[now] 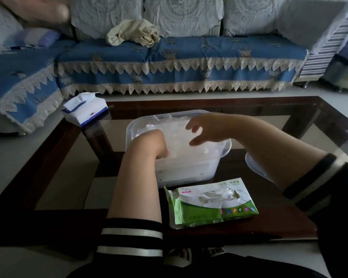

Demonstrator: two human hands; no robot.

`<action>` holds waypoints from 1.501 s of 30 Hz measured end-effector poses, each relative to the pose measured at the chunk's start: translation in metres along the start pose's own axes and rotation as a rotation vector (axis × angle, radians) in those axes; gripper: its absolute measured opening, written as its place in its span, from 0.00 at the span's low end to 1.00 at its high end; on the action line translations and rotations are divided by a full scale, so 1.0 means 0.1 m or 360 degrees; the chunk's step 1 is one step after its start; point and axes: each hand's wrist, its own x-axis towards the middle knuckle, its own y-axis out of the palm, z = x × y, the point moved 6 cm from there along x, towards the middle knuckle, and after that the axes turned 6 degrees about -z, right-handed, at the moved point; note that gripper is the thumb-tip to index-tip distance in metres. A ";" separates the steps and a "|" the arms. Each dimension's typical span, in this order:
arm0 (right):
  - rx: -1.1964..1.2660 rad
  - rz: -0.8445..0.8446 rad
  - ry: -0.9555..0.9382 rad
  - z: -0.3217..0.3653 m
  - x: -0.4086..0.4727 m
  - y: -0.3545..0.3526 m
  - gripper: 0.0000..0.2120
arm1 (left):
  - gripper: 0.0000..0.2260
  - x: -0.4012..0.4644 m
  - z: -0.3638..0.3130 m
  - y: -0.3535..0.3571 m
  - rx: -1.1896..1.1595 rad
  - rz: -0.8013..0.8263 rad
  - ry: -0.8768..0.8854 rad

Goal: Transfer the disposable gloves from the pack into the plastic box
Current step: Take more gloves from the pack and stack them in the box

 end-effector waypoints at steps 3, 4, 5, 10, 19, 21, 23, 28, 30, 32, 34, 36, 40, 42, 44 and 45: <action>0.0127 -0.0630 -0.0009 -0.05 -0.40 -0.32 0.15 | 0.12 0.02 0.00 -0.16 0.0179 -0.0342 0.0019; 0.0252 -0.0816 0.0012 -0.06 -0.56 -0.38 0.09 | 0.11 -0.01 -0.01 -0.24 0.0175 -0.0465 0.0037; 0.0406 -0.0917 0.0045 -0.09 -0.76 -0.37 0.04 | 0.11 -0.08 -0.07 -0.27 0.0119 -0.0567 0.0090; 0.0500 -0.0410 0.0163 -0.14 -1.11 0.34 0.09 | 0.06 -0.72 -0.46 -0.37 -0.0518 -0.0692 0.0426; 0.0456 -0.0242 0.0140 -0.28 -0.99 1.05 0.08 | 0.26 -1.13 -0.64 0.66 -0.0039 0.0360 0.0529; 0.0518 -0.0263 0.0146 -0.28 -1.00 1.07 0.05 | 0.31 -1.06 -0.62 0.77 -0.0037 0.0338 0.0501; 0.0523 -0.0296 0.0152 -0.28 -1.01 1.08 0.06 | 0.34 -0.99 -0.58 0.85 -0.0007 0.0282 0.0465; 0.0437 -0.0494 0.0185 -0.25 -0.98 1.07 0.06 | 0.31 -0.91 -0.55 0.98 0.0077 0.0140 0.0441; 0.0473 -0.0555 0.0179 -0.25 -0.97 1.06 0.06 | 0.29 -0.88 -0.53 1.00 0.0080 0.0120 0.0419; 0.0548 -0.0597 0.0182 -0.24 -0.97 1.03 0.07 | 0.28 -0.86 -0.51 1.01 0.0046 0.0102 0.0411; 0.0632 -0.0623 0.0178 -0.24 -0.99 0.99 0.07 | 0.28 -0.82 -0.49 1.01 -0.0026 0.0101 0.0400; 0.0748 -0.0638 0.0188 -0.24 -1.02 0.94 0.06 | 0.28 -0.79 -0.47 1.03 -0.0058 0.0089 0.0392; 0.1269 -0.0885 0.0211 -0.25 -1.15 0.70 0.05 | 0.29 -0.71 -0.49 1.10 0.0066 0.0092 0.0441; 0.1861 -0.1083 0.0167 -0.26 -1.27 0.55 0.08 | 0.29 -0.70 -0.50 1.12 0.0124 0.0123 0.0466; 0.2359 -0.1195 0.0134 -0.29 -1.37 0.45 0.09 | 0.28 -0.69 -0.51 1.11 0.0136 0.0125 0.0519; 0.2521 -0.1225 0.0139 -0.31 -1.39 0.42 0.09 | 0.27 -0.72 -0.51 1.07 0.0139 0.0134 0.0537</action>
